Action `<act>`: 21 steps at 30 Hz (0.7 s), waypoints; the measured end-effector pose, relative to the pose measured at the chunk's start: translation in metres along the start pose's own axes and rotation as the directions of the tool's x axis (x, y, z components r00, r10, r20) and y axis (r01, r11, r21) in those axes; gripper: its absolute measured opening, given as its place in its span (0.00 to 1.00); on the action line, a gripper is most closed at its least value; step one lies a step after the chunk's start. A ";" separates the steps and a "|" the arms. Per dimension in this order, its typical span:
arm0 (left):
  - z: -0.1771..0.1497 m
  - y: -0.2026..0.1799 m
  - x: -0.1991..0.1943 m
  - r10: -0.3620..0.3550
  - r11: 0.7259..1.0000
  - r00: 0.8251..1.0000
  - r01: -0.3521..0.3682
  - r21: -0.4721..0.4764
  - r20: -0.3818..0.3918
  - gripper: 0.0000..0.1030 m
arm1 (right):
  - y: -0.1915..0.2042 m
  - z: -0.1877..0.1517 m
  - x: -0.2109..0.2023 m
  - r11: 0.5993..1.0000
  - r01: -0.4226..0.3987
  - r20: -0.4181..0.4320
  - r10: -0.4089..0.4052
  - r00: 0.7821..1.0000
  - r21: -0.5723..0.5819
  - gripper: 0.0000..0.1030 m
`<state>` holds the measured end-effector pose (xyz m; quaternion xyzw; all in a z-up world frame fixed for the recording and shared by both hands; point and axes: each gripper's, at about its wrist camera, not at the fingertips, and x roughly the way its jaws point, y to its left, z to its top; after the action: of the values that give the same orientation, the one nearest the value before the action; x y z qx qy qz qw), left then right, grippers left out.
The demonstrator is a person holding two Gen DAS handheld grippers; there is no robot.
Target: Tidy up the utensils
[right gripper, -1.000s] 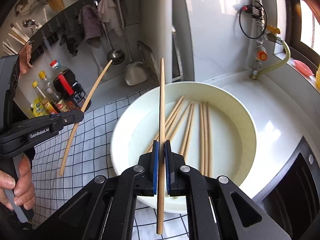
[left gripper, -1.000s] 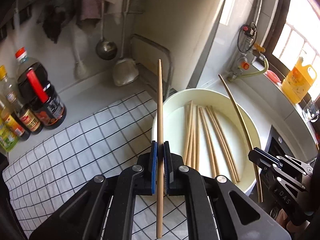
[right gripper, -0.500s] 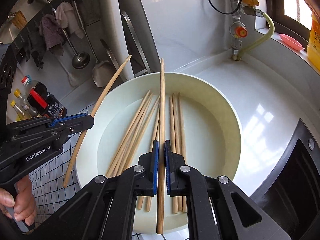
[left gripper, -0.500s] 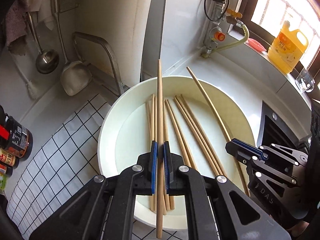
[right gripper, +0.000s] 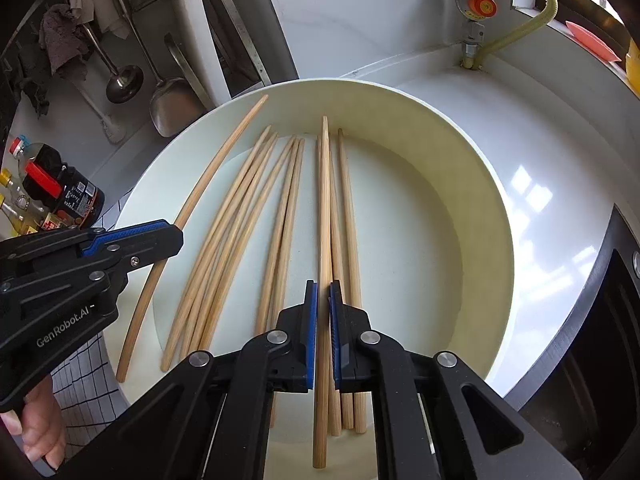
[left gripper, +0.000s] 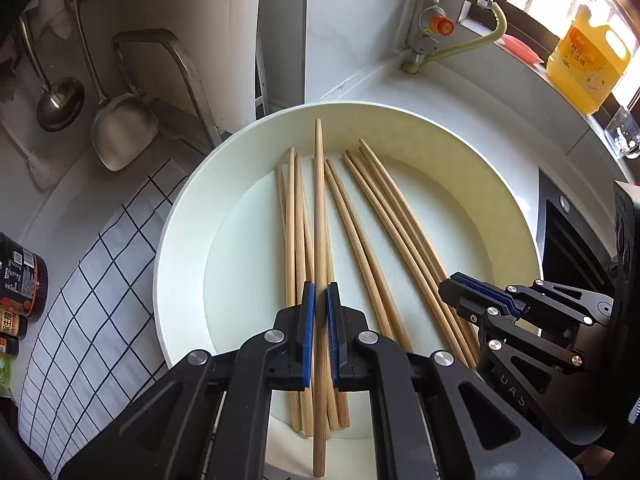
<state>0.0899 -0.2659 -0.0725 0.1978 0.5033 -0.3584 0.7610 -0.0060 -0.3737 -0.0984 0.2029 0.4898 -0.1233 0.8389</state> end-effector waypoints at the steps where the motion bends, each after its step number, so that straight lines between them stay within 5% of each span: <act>1: 0.000 0.000 0.001 0.001 1.000 1.000 -0.001 -0.001 -0.004 0.07 | 0.000 0.001 0.000 1.000 0.000 0.001 0.000 1.000 0.001 0.06; 5: -0.001 0.003 0.000 0.003 1.000 1.000 -0.003 -0.012 -0.009 0.09 | 0.000 0.004 -0.001 1.000 0.014 0.000 -0.014 1.000 -0.004 0.06; 12: -0.003 0.014 -0.017 0.040 0.998 0.999 -0.038 -0.059 0.034 0.55 | 0.002 0.006 -0.020 0.999 0.036 0.046 -0.036 0.998 -0.014 0.18; 21: -0.010 0.030 -0.047 0.108 0.986 0.991 -0.096 -0.136 0.084 0.86 | 0.010 0.001 -0.045 0.999 0.026 0.075 -0.024 0.997 -0.024 0.31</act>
<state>0.0951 -0.2228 -0.0360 0.1562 0.4800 -0.2934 0.8118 -0.0232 -0.3648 -0.0566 0.1815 0.4622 -0.1353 0.8574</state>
